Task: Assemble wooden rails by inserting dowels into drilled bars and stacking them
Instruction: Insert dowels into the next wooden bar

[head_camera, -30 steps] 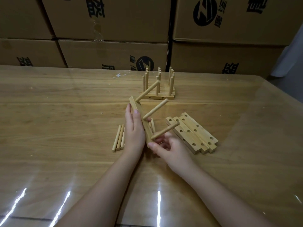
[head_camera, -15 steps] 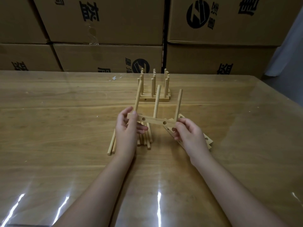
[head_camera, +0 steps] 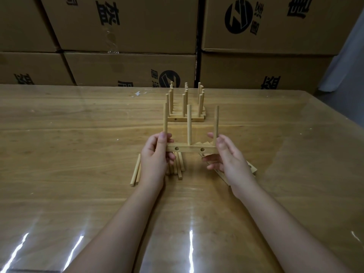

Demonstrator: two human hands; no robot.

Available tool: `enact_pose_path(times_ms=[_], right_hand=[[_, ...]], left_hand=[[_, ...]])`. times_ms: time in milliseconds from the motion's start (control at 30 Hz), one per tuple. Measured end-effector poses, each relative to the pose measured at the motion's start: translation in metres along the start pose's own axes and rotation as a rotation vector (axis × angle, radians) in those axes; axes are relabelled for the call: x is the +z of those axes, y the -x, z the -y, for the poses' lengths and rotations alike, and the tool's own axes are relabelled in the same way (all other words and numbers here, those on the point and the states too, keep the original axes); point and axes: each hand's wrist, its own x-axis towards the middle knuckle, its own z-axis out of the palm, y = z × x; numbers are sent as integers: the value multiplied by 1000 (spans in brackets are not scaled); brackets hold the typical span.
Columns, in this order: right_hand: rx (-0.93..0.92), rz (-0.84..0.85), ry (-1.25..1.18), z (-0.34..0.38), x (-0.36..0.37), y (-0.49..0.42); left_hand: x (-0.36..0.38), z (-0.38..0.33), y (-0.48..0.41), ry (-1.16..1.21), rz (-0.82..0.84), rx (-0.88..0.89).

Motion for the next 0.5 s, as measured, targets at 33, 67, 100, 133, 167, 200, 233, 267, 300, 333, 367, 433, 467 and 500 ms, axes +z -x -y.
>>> enact_pose_path(times_ms=[33,67,100,133,167,200,233,267,300,333,367,433,467,500], right_hand=[[-3,1,-8,0,0,0],[3,2,-38,-1,-1,0],[16,5,-84,-1,-1,-1],[31,7,-128,-1,-1,-1],[43,4,-155,-2,-1,-2],[49,-1,-166,-2,-2,-2],[51,-6,-171,-3,-2,-3],[50,-10,-176,-4,-3,-4],[48,-16,-187,-5,-3,-4],[48,-23,-203,-5,-3,-5],[48,-31,-219,-5,-3,-5],[46,-44,-235,-6,-3,-6],[45,-49,-236,-6,-3,-6],[45,-52,-235,-7,-3,-6]], left_hand=[[0,0,0,0,5,0],[1,0,1,-2,10,-1],[1,-1,1,-5,13,-3],[2,-1,2,-5,13,-4],[2,-1,2,-3,14,-7],[2,-1,2,0,18,-9],[2,-2,2,1,24,-11],[2,-2,2,-1,34,-12],[2,-2,2,-3,45,-11],[1,-3,2,-5,53,-9],[1,-3,2,-2,59,-8],[0,-2,2,12,69,-15],[0,-2,2,18,73,-19],[-1,-2,2,19,77,-21]])
